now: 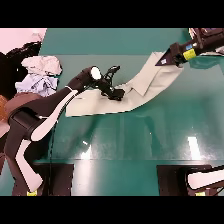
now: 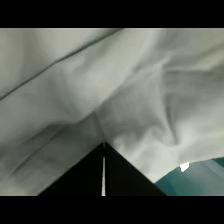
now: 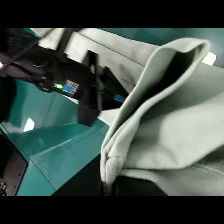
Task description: Fold the shirts.
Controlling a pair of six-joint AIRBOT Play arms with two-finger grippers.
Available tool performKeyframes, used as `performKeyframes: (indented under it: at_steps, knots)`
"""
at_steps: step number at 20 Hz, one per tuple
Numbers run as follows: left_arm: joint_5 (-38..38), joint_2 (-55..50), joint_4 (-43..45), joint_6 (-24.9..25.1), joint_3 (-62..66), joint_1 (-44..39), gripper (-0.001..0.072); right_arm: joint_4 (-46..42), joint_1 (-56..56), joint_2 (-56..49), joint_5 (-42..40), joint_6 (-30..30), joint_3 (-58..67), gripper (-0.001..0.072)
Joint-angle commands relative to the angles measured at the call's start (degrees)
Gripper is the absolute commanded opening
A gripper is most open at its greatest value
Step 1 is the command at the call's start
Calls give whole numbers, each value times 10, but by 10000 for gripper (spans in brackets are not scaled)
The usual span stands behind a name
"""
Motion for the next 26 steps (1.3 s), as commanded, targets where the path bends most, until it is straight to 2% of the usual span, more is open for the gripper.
performKeyframes:
  at_steps: [1,5,10,18,20,22,23,24,26]
  knots:
    - [-2,-13,-5,0,8,-5,21,1,47,-6,-21,15,26,13]
    - [-6,-12,9,4,8,-4,21,27,83,-6,-54,-13,10,13]
    - [-54,31,58,4,16,38,21,49,117,-6,-99,-51,11,13]
    - [-131,185,168,21,17,214,21,63,215,-37,-166,-94,11,14]
    - [-139,226,177,21,17,258,22,106,271,-78,-213,-138,11,14]
    - [-142,262,177,21,17,295,22,151,333,-131,-297,-195,12,15]
    - [-144,278,177,21,17,309,21,144,364,-162,-348,-221,23,19]
    - [-144,293,177,21,17,322,22,150,389,-193,-385,-238,43,121]
    - [-146,311,177,21,17,339,22,150,422,-234,-468,-241,70,405]
